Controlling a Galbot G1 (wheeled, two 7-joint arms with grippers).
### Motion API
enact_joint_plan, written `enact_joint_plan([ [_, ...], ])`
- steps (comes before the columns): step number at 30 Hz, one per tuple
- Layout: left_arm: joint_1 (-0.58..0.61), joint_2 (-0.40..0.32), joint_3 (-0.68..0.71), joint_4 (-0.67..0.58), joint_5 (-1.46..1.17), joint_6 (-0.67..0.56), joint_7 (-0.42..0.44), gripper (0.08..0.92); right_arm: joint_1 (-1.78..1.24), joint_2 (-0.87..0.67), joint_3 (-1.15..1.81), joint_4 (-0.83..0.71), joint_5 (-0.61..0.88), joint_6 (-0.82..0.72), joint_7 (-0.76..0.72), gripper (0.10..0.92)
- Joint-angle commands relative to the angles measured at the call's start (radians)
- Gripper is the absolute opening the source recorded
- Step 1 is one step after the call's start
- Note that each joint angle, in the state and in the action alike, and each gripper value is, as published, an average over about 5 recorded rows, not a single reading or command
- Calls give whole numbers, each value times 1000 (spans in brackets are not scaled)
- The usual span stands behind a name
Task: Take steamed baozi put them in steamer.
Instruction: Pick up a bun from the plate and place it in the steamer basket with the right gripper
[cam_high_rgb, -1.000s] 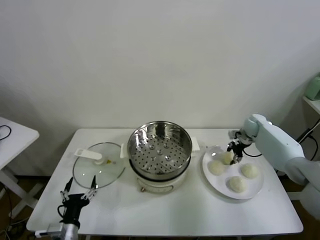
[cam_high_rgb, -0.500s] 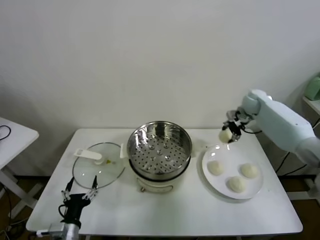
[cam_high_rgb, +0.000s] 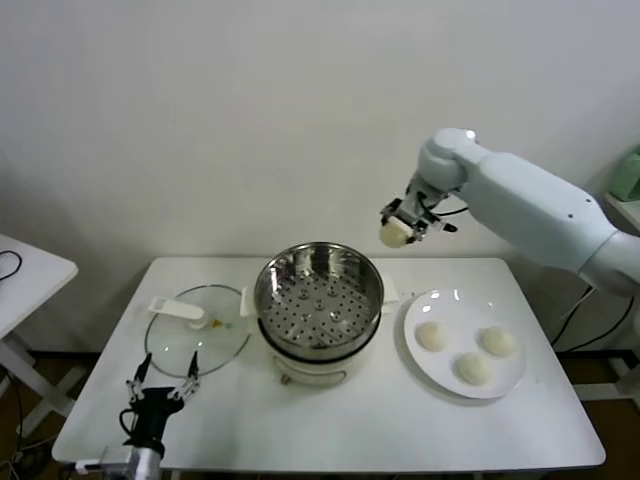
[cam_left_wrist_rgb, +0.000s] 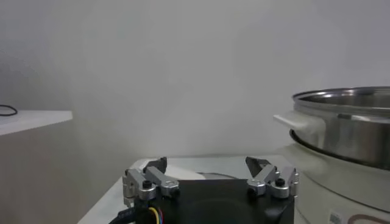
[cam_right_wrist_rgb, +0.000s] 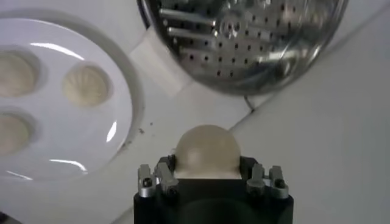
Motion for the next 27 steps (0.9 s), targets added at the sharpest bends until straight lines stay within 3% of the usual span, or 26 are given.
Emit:
enact_joint_plan([
  [1, 3, 2, 2, -4, 10, 2, 2, 823, 17, 103, -25, 151, -124, 68, 3, 672],
  [11, 12, 8, 2, -12, 31, -5, 11, 823, -70, 251, -25, 29, -269, 140, 30, 689],
  [27, 24, 2, 6, 11, 29, -18, 12, 823, -173, 287, -16, -117, -360, 179, 52, 696],
])
